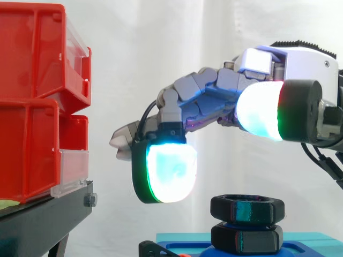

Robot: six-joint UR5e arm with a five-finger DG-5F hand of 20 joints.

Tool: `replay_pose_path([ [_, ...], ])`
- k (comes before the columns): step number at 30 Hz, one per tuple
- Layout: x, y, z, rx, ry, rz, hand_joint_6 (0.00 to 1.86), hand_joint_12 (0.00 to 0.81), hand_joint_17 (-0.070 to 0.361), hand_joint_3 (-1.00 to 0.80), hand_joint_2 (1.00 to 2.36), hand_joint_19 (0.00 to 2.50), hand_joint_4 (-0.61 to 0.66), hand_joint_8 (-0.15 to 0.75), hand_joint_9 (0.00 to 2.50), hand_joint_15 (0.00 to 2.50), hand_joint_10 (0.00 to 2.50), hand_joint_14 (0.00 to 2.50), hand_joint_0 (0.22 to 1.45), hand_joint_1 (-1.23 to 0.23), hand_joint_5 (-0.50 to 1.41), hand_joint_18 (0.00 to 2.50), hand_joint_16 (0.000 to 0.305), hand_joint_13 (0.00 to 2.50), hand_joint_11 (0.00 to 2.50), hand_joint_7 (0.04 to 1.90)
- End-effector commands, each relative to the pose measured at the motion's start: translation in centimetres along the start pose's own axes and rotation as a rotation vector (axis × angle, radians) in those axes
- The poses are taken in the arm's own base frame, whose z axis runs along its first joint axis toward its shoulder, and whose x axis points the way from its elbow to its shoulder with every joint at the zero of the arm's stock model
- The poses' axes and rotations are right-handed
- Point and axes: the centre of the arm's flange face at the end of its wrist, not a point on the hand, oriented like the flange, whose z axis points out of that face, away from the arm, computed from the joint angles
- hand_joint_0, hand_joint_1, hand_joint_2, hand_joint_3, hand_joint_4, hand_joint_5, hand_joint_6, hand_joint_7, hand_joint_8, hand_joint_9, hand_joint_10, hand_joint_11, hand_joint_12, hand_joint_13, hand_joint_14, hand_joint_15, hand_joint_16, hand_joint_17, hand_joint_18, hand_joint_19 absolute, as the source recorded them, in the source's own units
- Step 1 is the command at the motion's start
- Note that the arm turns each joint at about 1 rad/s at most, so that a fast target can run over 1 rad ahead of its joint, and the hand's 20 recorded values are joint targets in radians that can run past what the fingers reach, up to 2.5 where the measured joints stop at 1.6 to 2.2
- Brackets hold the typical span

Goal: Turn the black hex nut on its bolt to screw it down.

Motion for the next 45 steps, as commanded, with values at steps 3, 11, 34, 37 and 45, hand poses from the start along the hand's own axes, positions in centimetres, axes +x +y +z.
replay_pose_path([
  [3, 0.2, -0.2, -0.5, 0.004, 0.027, 0.003, 0.67, 0.390, 0.127, -0.50, 1.00, 0.29, 0.27, 0.311, 0.59, 0.14, 0.00, 0.00, 0.50, -0.24, -0.10, 0.60, 0.057, 0.58, 0.11, 1.11],
  [11, 0.2, -1.0, -0.9, 0.015, 0.031, 0.004, 0.67, 0.392, 0.127, -0.50, 1.00, 0.29, 0.25, 0.309, 0.58, 0.13, 0.00, 0.00, 0.50, -0.24, -0.11, 0.60, 0.057, 0.59, 0.11, 1.09],
  [34, 0.4, -1.6, -1.8, 0.026, 0.066, 0.008, 0.78, 0.392, 0.127, -0.50, 1.00, 0.28, 0.25, 0.315, 0.59, 0.13, 0.00, 0.00, 0.50, -0.27, -0.16, 0.63, 0.057, 0.61, 0.15, 0.93],
  [37, 0.3, -1.9, -1.9, 0.022, 0.061, 0.005, 0.78, 0.393, 0.127, -0.50, 1.00, 0.28, 0.25, 0.314, 0.59, 0.14, 0.00, 0.00, 0.50, -0.27, -0.17, 0.63, 0.056, 0.61, 0.16, 0.92],
  [45, 0.1, -3.0, -2.7, 0.011, 0.062, 0.002, 0.80, 0.392, 0.126, -0.50, 1.00, 0.29, 0.25, 0.315, 0.59, 0.14, 0.00, 0.00, 0.50, -0.27, -0.17, 0.63, 0.056, 0.61, 0.16, 0.90],
])
